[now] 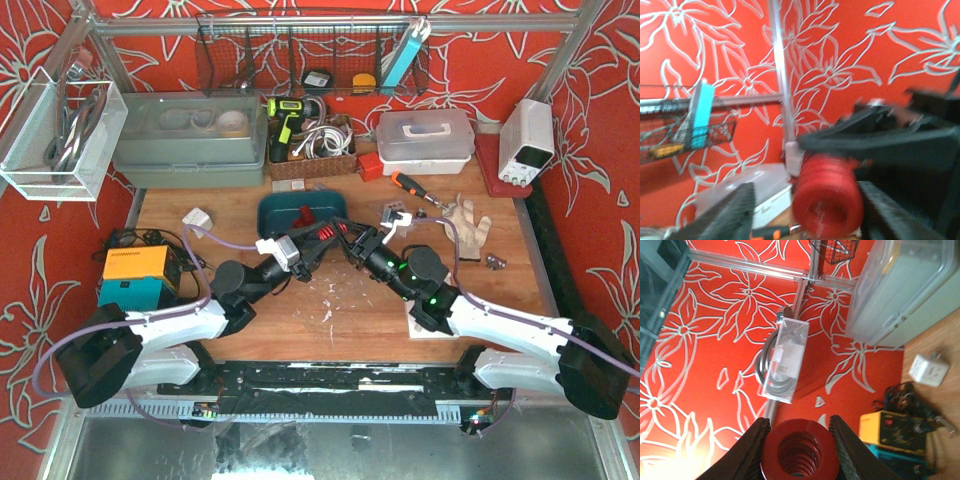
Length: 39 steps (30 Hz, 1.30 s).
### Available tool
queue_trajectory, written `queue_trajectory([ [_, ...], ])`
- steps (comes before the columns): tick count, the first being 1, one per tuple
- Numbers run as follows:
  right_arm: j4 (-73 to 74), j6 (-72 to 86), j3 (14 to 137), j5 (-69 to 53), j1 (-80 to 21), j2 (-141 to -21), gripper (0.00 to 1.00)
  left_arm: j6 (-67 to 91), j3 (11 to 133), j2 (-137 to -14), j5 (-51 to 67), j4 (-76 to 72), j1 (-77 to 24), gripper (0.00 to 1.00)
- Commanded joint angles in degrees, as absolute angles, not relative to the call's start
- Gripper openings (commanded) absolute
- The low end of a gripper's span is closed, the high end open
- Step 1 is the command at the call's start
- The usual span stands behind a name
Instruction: Install the large spring
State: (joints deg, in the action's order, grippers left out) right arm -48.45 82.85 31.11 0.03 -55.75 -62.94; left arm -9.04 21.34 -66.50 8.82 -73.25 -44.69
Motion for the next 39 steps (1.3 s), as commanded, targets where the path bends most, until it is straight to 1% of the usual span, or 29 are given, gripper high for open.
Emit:
queue_trajectory([
  [1, -44.52, 68.83, 30.94, 7.01, -55.59, -55.74, 0.0, -7.32, 18.78, -63.01, 2.22, -66.03, -43.78, 0.68],
  [3, -34.25, 59.55, 31.69, 10.36, -55.56, -52.02, 0.0, -5.84, 18.88, -60.41, 0.48, -59.98, -43.77, 0.79],
  [6, -19.37, 48.01, 33.46, 17.59, -55.63, -47.92, 0.0, -3.84, 18.17, -58.71, -2.23, -54.1, -43.77, 0.88],
  [7, -16.74, 44.94, 33.13, 20.23, -55.62, -46.62, 0.0, -3.0, 18.04, -58.51, -4.28, -52.09, -43.77, 0.91],
  [8, -14.1, 41.76, 32.64, 22.63, -55.56, -45.7, 0.0, -2.24, 18.07, -58.39, -6.17, -50.19, -43.77, 0.97],
  [9, -12.0, 39.65, 32.04, 24.79, -55.55, -44.66, 0.0, -1.68, 18.17, -58.3, -7.78, -47.99, -43.77, 1.0],
  [14, -4.33, 30.92, 27.31, 33.34, -55.57, -39.05, 0.0, 4.09, 18.77, -57.78, -15.5, -38.07, -43.77, 1.0],
  [18, 2.87, 28.62, 25.29, 39.25, -55.59, -33.8, 0.0, 5.32, 18.52, -59.57, -15.95, -34.91, -43.77, 1.0],
  [21, 10.58, 28.23, 23.76, 48.76, -55.17, -28.49, 0.0, 4.43, 18.9, -61.99, -16.42, -33.66, -43.85, 1.0],
  [23, 13.9, 28.14, 23.04, 52.51, -54.06, -25.08, 0.0, 3.49, 18.46, -63.58, -15.88, -34.67, -43.85, 1.0],
  [27, 14.95, 27.83, 21.28, 50.45, -49.33, -20.85, 0.0, 3.27, 17.44, -65.6, -13.63, -36.83, -43.86, 1.0],
  [31, 15.79, 31.22, 19.54, 45.96, -42.32, -22.96, 0.0, 3.85, 18.09, -65.44, -11.13, -35.94, -43.86, 1.0],
  [34, 10.69, 31.49, 15.32, 41.67, -38.42, -23.55, 0.0, 4.21, 17.55, -65.03, -10.29, -36.31, -43.86, 1.0],
  [39, 6.59, 32.67, 10.83, 42.28, -36.28, -22.78, 0.0, 4.54, 17.36, -64.69, -9.9, -36.32, -43.86, 1.0],
])
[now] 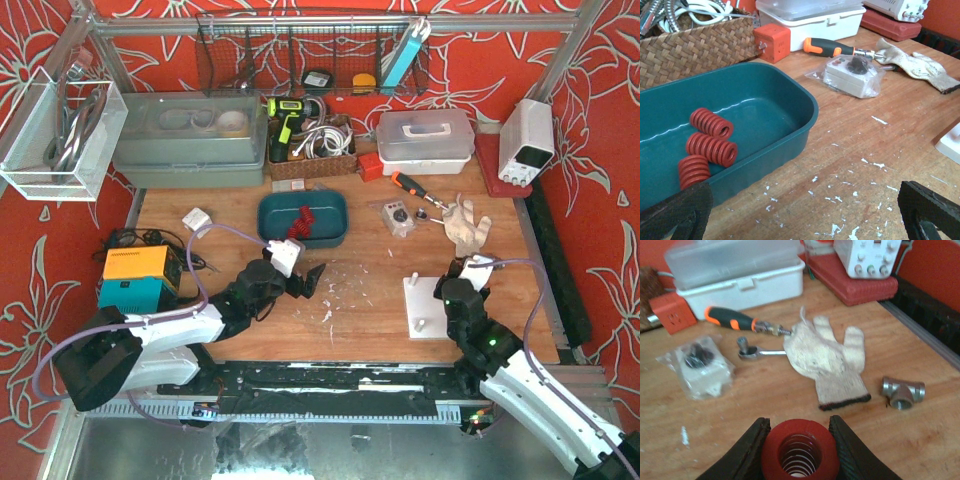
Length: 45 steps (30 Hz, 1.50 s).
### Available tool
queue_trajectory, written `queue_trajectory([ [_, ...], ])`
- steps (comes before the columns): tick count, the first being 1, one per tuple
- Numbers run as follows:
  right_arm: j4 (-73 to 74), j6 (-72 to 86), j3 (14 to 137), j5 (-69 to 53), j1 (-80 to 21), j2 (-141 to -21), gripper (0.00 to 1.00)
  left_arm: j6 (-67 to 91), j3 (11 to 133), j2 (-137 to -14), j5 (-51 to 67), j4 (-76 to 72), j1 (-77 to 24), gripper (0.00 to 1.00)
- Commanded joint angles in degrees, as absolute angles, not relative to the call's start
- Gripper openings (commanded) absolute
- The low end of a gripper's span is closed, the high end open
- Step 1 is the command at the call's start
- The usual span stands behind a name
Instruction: Install the large spring
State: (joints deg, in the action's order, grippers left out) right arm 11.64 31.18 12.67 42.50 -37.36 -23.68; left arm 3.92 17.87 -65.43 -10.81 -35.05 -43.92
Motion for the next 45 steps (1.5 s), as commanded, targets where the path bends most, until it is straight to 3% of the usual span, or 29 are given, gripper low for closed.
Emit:
queue_trajectory([
  [1, 5.81, 32.21, 10.35, 42.29, -36.22, -22.36, 0.0, 4.57, 17.4, -64.63, -9.54, -36.28, -43.86, 1.0],
  [10, 3.2, 30.35, 8.15, 42.51, -35.43, -20.57, 0.0, 4.95, 16.98, -62.23, -8.26, -36.1, -43.86, 1.0],
  [23, -5.41, 29.47, 8.68, 39.27, -31.87, -32.32, 0.0, 4.66, 16.64, -60.76, -7.98, -35.77, -44.03, 1.0],
  [35, -8.48, 31.27, 6.03, 38.19, -30.76, -34.22, 0.0, 4.66, 16.66, -60.86, -7.91, -36.02, -44.12, 1.0],
  [45, -7.47, 33.52, 6.11, 38.21, -30.41, -35.08, 0.31, 4.31, 16.66, -61.26, -8.6, -35.95, -44.12, 1.0],
])
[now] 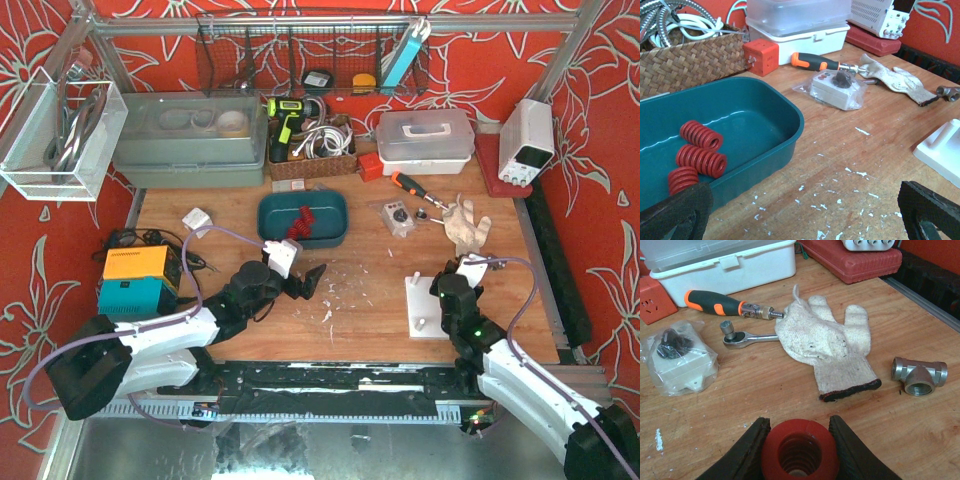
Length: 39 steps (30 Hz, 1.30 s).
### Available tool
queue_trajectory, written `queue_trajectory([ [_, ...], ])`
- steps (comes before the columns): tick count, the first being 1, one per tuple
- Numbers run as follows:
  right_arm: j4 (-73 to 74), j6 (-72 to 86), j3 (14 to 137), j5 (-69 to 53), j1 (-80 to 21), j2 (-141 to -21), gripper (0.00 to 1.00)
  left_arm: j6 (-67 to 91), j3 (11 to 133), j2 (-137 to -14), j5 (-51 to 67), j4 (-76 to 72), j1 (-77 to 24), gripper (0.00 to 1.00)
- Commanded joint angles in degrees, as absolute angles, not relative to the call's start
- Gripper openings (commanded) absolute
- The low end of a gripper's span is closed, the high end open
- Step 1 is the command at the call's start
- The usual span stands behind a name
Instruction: Install the large spring
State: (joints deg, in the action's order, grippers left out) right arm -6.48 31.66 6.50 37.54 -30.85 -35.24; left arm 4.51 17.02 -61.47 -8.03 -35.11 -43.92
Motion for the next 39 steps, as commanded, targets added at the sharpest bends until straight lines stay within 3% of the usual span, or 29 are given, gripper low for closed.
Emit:
queue_trajectory([
  [1, -7.09, 33.63, 6.21, 38.23, -30.37, -35.1, 0.33, 4.31, 16.65, -61.26, -8.72, -36.02, -44.12, 1.0],
  [17, 8.94, 29.6, 16.09, 34.96, -30.23, -26.27, 0.52, 4.04, 17.15, -62.33, -10.57, -35.33, -44.12, 1.0],
  [27, 18.1, 18.28, 35.5, 17.79, -30.22, -37.25, 0.8, 14.37, 21.69, -64.74, -22.02, -26.61, -42.87, 1.0],
  [29, 18.64, 18.35, 38.28, 12.58, -30.23, -40.7, 0.97, 20.07, 25.34, -66.62, -23.77, -23.19, -40.71, 1.0],
  [32, 18.41, 18.84, 40.34, 7.03, -30.26, -43.98, 0.99, 28.37, 32.59, -71.04, -21.63, -15.55, -36.23, 1.0],
  [39, 12.69, 22.23, 34.93, 4.9, -30.43, -42.62, 0.99, 43.18, 49.34, -82.2, -22.26, -2.27, -32.58, 0.78],
])
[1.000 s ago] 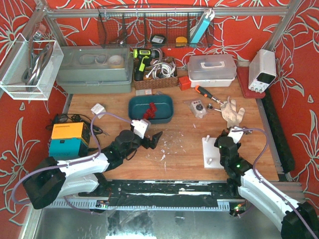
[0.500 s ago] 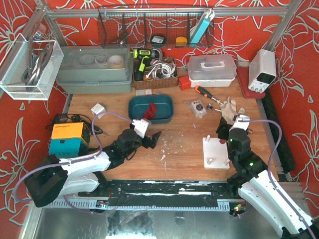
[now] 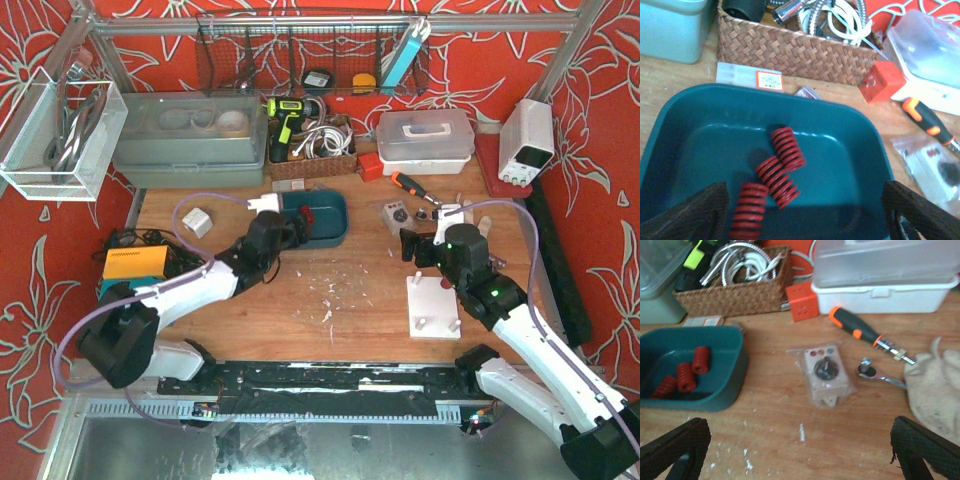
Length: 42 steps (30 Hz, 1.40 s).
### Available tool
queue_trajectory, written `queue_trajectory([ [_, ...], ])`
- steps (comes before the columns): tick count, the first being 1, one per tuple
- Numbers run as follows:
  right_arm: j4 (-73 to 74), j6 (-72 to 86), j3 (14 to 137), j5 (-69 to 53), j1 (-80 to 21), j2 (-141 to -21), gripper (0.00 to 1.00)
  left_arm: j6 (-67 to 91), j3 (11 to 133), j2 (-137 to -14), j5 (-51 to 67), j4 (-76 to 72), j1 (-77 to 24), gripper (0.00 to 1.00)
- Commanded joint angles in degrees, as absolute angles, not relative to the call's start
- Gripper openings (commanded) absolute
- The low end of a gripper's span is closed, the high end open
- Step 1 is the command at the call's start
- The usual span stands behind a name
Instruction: Install the large spring
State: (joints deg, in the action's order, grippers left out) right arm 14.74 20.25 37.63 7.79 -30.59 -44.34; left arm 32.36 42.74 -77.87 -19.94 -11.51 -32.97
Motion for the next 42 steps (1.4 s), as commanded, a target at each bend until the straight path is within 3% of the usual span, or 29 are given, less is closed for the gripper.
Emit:
queue_trajectory([
  [1, 11.66, 23.32, 33.92, 5.13, -30.49, -41.83, 0.99, 43.65, 51.35, -83.74, -22.89, -1.37, -32.48, 0.73],
  [8, 9.58, 25.74, 30.76, 6.0, -30.54, -39.25, 0.99, 45.51, 63.08, -96.56, -26.02, 4.98, -31.25, 0.44],
  [10, 8.67, 25.92, 30.23, 5.49, -30.58, -39.3, 0.99, 44.84, 64.93, -99.49, -25.13, 4.46, -30.99, 0.4],
  [20, 8.03, 25.6, 29.51, 4.71, -30.6, -39.67, 0.99, 44.27, 73.4, -110.75, -21.78, 9.39, -30.59, 0.35],
  [42, 7.85, 25.22, 29.01, 5.63, -30.76, -38.67, 0.99, 42.66, 82.62, -122.43, -24.22, 15.81, -30.41, 0.4],
])
